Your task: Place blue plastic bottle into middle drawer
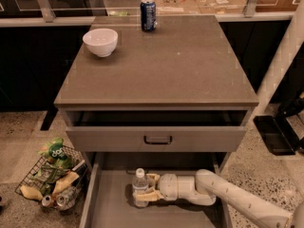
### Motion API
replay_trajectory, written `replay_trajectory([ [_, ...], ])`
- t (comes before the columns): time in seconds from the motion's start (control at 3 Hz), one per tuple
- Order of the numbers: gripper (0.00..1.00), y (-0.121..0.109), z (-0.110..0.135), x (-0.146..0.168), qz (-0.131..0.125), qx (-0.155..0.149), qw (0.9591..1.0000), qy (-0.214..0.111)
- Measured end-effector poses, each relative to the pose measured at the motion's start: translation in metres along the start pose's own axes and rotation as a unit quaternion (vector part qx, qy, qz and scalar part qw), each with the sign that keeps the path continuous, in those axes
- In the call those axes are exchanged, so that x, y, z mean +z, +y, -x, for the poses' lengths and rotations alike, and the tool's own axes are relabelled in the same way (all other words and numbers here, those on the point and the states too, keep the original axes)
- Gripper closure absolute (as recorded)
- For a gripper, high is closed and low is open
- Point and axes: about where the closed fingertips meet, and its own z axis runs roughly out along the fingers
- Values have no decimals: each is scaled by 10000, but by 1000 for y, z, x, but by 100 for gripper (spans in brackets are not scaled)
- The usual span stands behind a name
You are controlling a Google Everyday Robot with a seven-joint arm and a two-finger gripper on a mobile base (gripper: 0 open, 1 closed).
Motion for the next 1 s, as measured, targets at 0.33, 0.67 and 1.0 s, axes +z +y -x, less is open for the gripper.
replay_trajectory([
  [0.33,86,0,2,0,0,0,10000,0],
  [0.67,62,1,3,0,1,0,10000,0],
  [1.0,39,1,3,0,1,0,10000,0],
])
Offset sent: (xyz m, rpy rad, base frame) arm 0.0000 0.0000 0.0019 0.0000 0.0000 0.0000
